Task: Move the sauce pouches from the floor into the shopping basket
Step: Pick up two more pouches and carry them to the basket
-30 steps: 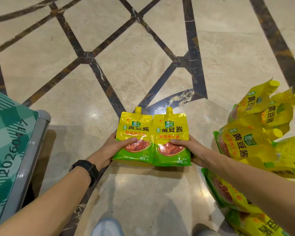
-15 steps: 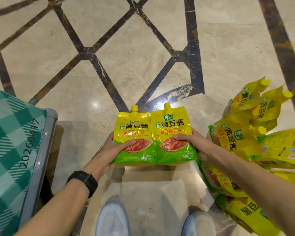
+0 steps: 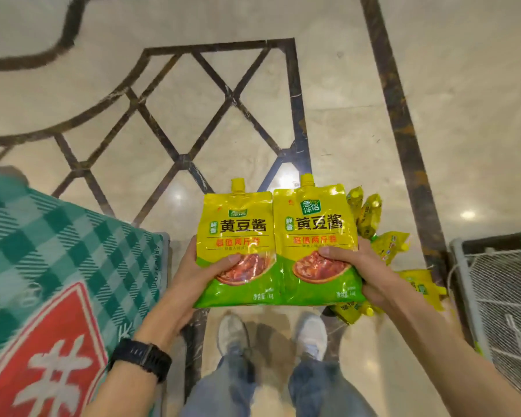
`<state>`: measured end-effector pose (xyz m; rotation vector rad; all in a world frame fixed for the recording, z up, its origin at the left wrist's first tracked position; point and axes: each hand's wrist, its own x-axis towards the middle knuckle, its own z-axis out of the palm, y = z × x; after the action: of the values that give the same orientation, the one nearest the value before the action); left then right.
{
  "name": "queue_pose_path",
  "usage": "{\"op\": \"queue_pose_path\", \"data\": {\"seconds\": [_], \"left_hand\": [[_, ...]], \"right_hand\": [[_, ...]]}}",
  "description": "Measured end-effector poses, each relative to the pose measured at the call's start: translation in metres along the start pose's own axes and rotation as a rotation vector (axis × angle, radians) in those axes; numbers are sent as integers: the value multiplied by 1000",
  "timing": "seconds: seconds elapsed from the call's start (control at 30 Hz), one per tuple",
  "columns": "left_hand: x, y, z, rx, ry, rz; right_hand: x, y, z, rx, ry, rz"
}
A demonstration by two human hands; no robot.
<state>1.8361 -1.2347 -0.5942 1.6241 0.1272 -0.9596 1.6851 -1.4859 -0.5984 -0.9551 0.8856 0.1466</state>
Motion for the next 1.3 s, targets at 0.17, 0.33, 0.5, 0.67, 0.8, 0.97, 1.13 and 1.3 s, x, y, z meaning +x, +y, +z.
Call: {"op": "queue_pose_path", "data": {"seconds": [0.17, 0.33, 0.5, 0.67, 0.8, 0.97, 1.13, 1.3], "left_hand": [[-122, 119, 20, -26, -76, -57], [-213, 197, 51, 17, -182, -11], [-253, 232, 76, 69, -333, 39], [-257, 259, 96, 174, -508, 128], [-259, 273, 106, 265, -653, 160], [-276, 272, 129, 399, -843, 176], [-314, 247, 175, 563, -1023, 143], [-389, 198, 237, 720, -1232, 163]], "right_hand": [[-148, -91, 20, 34, 42, -43], [-264, -148, 26, 56, 53, -177], [-343, -167, 24, 69, 123, -292], [-390, -151, 33, 211, 269, -354], [-421, -119, 46, 381, 389, -404], [-464, -71, 59, 528, 516, -491], [-518, -6, 59, 692, 714, -542], [-589, 80, 52, 860, 876, -668]]}}
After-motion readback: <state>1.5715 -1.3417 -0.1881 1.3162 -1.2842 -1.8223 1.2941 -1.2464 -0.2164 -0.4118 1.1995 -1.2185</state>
